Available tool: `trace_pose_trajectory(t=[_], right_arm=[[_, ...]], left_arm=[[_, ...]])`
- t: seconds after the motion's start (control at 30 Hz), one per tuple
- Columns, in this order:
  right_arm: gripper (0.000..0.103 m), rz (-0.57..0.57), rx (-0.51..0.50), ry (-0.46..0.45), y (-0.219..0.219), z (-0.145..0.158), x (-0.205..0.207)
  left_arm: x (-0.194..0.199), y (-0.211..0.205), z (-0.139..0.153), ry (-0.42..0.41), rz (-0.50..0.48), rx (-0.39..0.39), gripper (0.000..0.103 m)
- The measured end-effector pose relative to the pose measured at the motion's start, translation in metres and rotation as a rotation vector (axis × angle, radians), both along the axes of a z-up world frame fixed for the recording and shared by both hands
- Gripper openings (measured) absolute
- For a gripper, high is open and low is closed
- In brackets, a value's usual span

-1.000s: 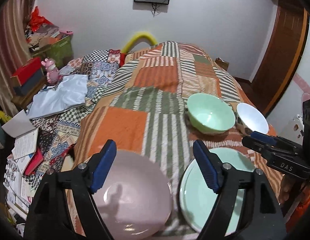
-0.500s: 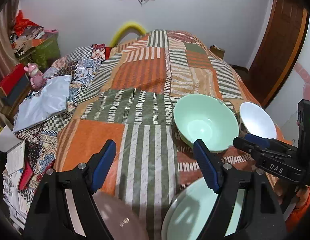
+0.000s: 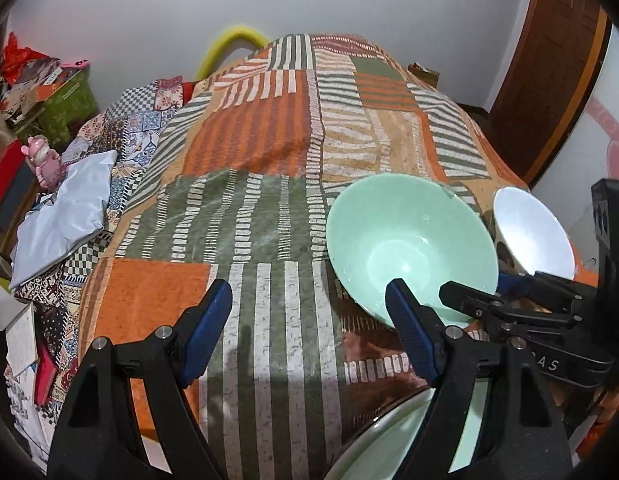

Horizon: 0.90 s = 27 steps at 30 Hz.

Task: Organize plates and bowls

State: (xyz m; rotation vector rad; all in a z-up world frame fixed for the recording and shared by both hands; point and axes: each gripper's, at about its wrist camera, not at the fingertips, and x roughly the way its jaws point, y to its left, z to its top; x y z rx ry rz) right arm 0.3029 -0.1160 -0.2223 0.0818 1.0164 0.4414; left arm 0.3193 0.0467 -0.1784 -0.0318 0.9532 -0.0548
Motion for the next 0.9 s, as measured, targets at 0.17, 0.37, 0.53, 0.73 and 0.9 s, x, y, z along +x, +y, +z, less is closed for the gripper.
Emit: trace_pose_trajectory(t=[0.17, 0.37, 0.53, 0.73, 0.9], right_arm=[[0.041, 0.035, -0.03, -0.01, 0.005, 0.0, 0.004], [0.031, 0.106, -0.017, -0.02, 0.013, 0.0, 0.009], [0.03, 0.193, -0.015, -0.022, 0.028, 0.001, 0.006], [0.032, 0.163, -0.009, -0.004, 0.025, 0.002, 0.011], [0.032, 0.134, -0.01, -0.004, 0.022, 0.003, 0.018]], left_arm=[[0.007, 0.0, -0.008, 0.025, 0.0, -0.004, 0.079], [0.014, 0.004, -0.017, 0.055, 0.011, -0.004, 0.079], [0.02, 0.008, -0.028, 0.093, 0.029, -0.006, 0.067], [0.025, 0.013, -0.042, 0.154, 0.05, -0.024, 0.039], [0.023, 0.013, -0.044, 0.153, 0.049, -0.03, 0.035]])
